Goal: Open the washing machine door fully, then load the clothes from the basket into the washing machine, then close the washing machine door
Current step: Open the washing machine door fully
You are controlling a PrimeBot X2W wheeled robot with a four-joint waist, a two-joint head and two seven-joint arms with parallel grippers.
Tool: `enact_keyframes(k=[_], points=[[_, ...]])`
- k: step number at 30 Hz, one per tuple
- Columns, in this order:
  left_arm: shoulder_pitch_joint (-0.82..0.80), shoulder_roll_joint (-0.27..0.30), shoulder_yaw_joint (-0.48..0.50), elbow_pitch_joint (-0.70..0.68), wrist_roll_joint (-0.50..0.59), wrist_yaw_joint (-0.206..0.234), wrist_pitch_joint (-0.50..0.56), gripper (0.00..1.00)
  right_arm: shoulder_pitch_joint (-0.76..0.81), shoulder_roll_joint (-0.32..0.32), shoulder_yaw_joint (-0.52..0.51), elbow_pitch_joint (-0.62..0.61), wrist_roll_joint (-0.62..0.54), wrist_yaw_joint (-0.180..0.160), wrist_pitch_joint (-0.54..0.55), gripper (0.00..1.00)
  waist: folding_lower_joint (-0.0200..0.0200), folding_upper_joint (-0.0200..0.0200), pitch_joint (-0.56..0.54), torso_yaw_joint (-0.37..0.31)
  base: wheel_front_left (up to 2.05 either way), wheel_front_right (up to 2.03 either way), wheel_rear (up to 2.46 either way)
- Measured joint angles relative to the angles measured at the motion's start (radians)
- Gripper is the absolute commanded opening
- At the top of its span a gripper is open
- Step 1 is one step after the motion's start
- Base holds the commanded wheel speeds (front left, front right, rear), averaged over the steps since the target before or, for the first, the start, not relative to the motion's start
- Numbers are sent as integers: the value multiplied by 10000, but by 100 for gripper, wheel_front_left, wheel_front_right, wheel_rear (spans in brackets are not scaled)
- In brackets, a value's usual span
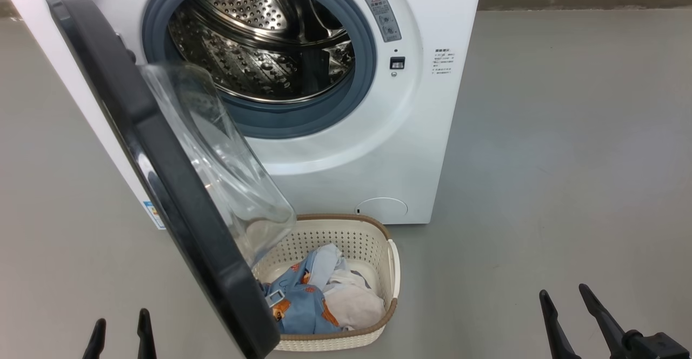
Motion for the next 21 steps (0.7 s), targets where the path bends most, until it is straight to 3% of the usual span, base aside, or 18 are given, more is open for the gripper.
enact_keyframes(k=[4, 6, 15, 21], points=[[17, 2, -2, 2, -2, 4, 0, 97, 2, 19, -25, 67, -161, 0, 0, 100, 0, 0, -20, 6, 0, 0, 0], [41, 2, -2, 6, -17, 12, 0, 0, 3, 19, -25, 92, -203, 0, 0, 100, 0, 0, -38, 0, 0, 0, 0], [63, 0, 405, -73, -339, 222, 0, 0, 15, 13, -25, 148, -203, 0, 0, 100, 0, 0, -55, 19, 0, 0, 0], [-36, 2, 1266, -1104, -784, 957, 0, 0, 54, 8, 15, 157, -198, 0, 0, 100, 0, 0, -22, 125, 0, 0, 0]])
